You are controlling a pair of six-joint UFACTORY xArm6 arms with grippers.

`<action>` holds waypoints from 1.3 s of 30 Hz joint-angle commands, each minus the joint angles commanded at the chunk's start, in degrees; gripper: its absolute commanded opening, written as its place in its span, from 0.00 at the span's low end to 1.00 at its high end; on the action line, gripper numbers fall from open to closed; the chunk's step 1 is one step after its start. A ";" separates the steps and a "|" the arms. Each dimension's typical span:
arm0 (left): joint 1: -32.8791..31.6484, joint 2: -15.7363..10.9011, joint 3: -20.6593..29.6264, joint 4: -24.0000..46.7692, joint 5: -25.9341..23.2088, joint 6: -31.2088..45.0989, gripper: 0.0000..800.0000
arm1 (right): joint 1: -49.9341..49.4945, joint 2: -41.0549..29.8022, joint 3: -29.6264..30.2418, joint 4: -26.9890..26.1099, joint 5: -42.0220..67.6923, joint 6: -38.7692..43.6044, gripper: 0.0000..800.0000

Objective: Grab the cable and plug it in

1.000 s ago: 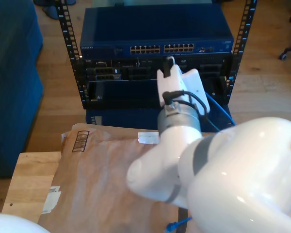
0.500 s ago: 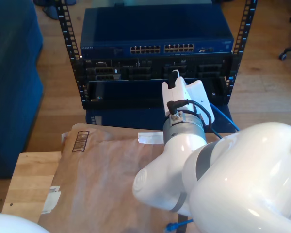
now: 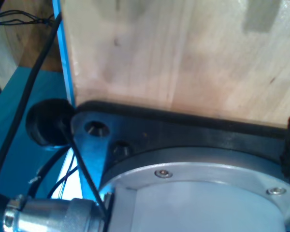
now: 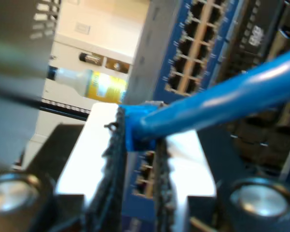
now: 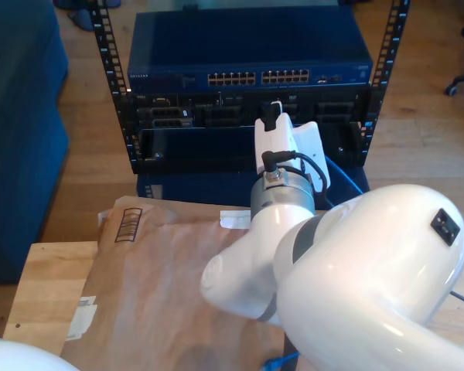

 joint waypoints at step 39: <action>0.00 0.00 0.00 0.00 0.00 0.00 1.00 | -16.35 17.41 -9.05 -18.73 -7.74 25.32 0.00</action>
